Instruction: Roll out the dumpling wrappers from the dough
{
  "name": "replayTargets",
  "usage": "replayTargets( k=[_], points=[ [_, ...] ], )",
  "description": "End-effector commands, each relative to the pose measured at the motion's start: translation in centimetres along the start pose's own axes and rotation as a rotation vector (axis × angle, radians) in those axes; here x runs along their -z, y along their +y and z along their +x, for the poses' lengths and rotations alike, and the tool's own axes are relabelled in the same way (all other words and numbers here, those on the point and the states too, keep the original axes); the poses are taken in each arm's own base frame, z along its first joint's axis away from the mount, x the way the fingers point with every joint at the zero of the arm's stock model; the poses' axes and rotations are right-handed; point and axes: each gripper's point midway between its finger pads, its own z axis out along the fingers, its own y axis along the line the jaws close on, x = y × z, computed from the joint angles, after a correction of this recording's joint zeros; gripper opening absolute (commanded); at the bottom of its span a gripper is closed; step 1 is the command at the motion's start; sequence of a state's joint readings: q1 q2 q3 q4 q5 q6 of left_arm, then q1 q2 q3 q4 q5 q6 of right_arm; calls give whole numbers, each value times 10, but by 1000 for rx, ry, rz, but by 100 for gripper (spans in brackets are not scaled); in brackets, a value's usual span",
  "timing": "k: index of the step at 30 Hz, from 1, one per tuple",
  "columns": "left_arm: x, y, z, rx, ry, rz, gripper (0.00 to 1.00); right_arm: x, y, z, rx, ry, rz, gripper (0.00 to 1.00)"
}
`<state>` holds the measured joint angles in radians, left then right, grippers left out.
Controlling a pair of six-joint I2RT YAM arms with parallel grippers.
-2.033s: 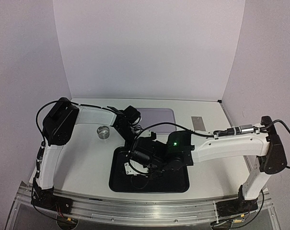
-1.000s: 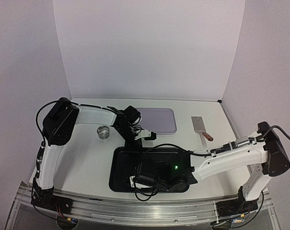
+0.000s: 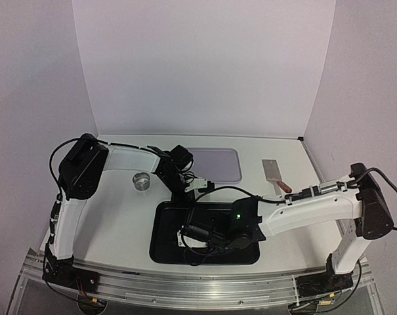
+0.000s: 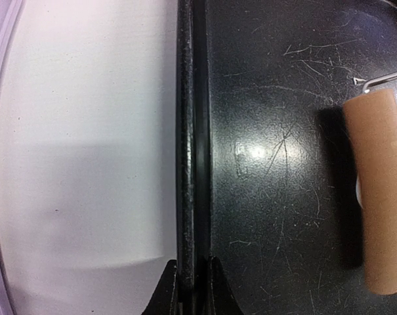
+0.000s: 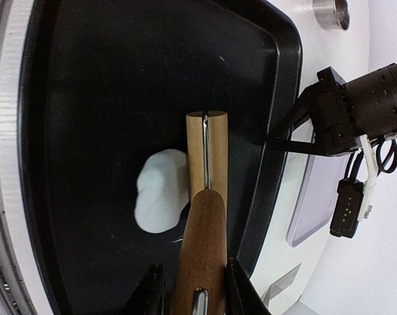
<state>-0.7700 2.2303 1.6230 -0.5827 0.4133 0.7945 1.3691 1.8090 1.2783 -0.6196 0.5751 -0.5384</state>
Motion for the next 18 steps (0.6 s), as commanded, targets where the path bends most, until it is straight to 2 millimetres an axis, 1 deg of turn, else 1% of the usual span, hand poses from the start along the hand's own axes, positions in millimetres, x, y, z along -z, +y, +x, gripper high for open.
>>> replayTargets(
  k=[1, 4, 6, 8, 12, 14, 15, 17, 18],
  points=[
    [6, 41, 10, -102, 97, -200, 0, -34, 58, 30, 69, 120, -297, 0],
    [7, 41, 10, -99, 96, -201, 0, -34, 34, 21, 31, 103, -236, 0],
    [9, 42, 9, -101, 92, -205, 0, -27, 13, 12, 17, 85, -175, 0],
    [9, 42, 7, -99, 89, -208, 0, -16, -11, 2, -1, 60, -100, 0],
    [10, 43, 5, -91, 81, -210, 0, 18, -61, -18, -36, -6, 49, 0],
    [10, 43, 4, -86, 78, -210, 0, 36, -75, -24, -28, -36, 97, 0],
    [10, 43, 4, -85, 76, -210, 0, 45, -77, -27, -15, -51, 114, 0],
    [11, 43, 4, -84, 76, -210, 0, 58, -76, -30, 21, -69, 137, 0],
    [11, 43, 4, -84, 75, -211, 0, 64, -71, -30, 41, -82, 130, 0]
  ],
)
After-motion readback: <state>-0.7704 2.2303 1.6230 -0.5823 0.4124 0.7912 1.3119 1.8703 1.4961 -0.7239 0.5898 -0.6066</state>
